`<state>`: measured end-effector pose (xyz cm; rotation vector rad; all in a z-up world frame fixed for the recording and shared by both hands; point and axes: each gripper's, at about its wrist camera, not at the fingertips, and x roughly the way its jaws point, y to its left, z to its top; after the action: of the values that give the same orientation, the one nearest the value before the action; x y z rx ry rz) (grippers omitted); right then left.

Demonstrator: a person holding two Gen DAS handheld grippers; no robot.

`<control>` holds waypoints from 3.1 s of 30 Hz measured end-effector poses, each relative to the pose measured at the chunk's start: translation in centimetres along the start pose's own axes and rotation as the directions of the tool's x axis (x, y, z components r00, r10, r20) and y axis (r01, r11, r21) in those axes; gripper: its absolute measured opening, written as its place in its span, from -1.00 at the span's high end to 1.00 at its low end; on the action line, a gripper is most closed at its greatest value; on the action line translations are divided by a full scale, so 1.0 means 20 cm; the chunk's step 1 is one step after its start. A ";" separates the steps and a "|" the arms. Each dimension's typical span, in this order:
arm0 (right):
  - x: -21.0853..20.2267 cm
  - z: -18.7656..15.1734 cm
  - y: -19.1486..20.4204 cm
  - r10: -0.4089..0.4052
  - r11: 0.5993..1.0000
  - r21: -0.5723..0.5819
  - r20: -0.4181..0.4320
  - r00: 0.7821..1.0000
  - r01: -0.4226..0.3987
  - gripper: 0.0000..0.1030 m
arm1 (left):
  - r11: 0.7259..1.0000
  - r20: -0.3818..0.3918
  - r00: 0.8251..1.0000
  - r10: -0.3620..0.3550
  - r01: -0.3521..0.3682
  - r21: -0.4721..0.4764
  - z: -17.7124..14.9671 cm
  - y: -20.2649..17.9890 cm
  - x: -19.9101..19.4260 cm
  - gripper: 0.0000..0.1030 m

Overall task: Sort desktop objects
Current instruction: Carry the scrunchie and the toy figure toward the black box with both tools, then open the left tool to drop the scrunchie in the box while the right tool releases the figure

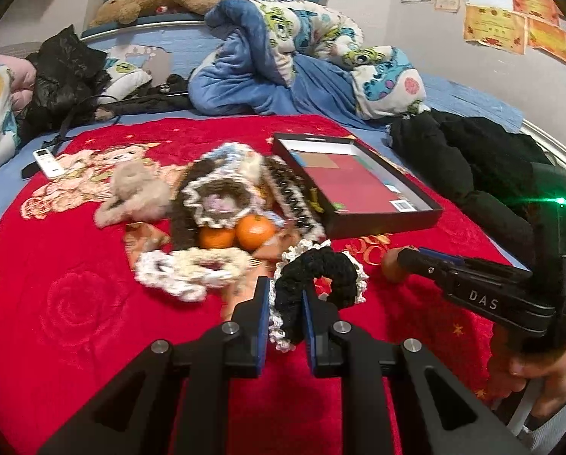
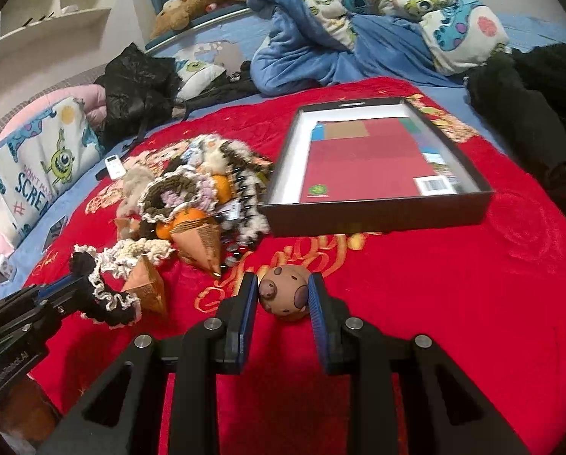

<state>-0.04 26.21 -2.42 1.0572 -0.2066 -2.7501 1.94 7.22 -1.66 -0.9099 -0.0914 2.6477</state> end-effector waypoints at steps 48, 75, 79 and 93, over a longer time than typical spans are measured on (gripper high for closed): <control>0.37 0.50 -0.60 -0.075 0.983 0.171 0.057 0.996 0.064 0.49 | 0.995 -0.088 0.995 -0.053 0.060 0.085 0.46 -0.50 1.02 0.68; 0.19 0.45 -0.66 -0.137 0.974 0.213 0.289 0.947 0.076 -0.57 | 0.993 0.017 0.997 -0.078 0.076 0.095 0.43 -0.51 0.97 -0.94; 0.11 0.46 -0.75 -0.169 0.952 0.300 0.341 0.925 0.063 -1.00 | 0.995 0.049 0.997 -0.058 0.054 0.078 0.45 -0.49 0.93 -1.00; 0.09 0.46 -0.82 -0.203 0.914 0.400 0.302 0.932 0.069 -1.00 | 0.998 0.042 0.999 -0.033 0.031 0.050 0.49 -0.43 0.85 -1.00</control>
<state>-9.56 42.27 0.06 0.6780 -0.7788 -3.0865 -13.96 21.40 -2.36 -0.8290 -0.0509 2.6286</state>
